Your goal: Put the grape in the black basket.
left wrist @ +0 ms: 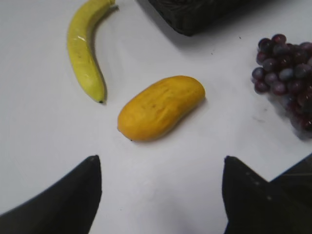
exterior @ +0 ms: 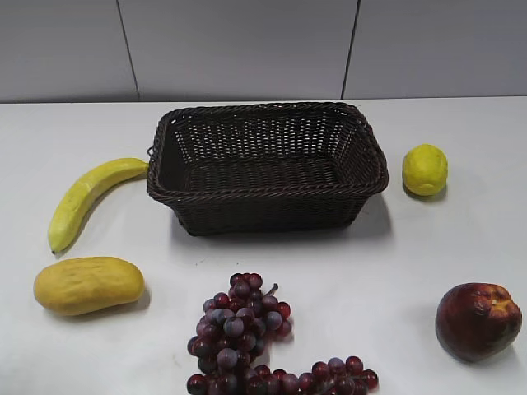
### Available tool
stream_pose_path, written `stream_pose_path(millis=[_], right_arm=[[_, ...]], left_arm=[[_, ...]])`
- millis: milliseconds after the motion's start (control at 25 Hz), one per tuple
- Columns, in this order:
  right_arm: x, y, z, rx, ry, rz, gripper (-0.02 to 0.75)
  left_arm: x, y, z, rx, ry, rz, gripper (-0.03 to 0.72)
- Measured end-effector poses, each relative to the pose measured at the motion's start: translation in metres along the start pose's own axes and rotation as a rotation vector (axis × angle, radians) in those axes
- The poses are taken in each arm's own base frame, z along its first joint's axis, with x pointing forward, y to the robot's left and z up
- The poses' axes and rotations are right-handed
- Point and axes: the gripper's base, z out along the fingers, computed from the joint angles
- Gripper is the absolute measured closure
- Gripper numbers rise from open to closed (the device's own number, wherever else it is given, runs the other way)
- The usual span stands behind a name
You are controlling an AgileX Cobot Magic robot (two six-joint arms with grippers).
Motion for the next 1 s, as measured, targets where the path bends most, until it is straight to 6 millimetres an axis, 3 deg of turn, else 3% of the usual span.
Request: stream_pose_path(millis=[240, 600, 800, 1000], right_arm=[[0.000, 0.000, 0.000, 0.000, 0.000, 0.000, 0.239], [0.000, 0.000, 0.000, 0.000, 0.000, 0.000, 0.239], [0.000, 0.000, 0.000, 0.000, 0.000, 0.000, 0.239], [0.000, 0.000, 0.000, -0.001, 0.000, 0.000, 0.239]], left_arm=[[-0.026, -0.001, 0.019, 0.081, 0.076, 0.017, 0.100], [-0.079, -0.007, 0.058, 0.271, 0.218, -0.233, 0.100], [-0.092, -0.033, 0.080, 0.298, 0.323, -0.232, 0.113], [-0.093, -0.069, 0.101, 0.235, 0.423, -0.201, 0.129]])
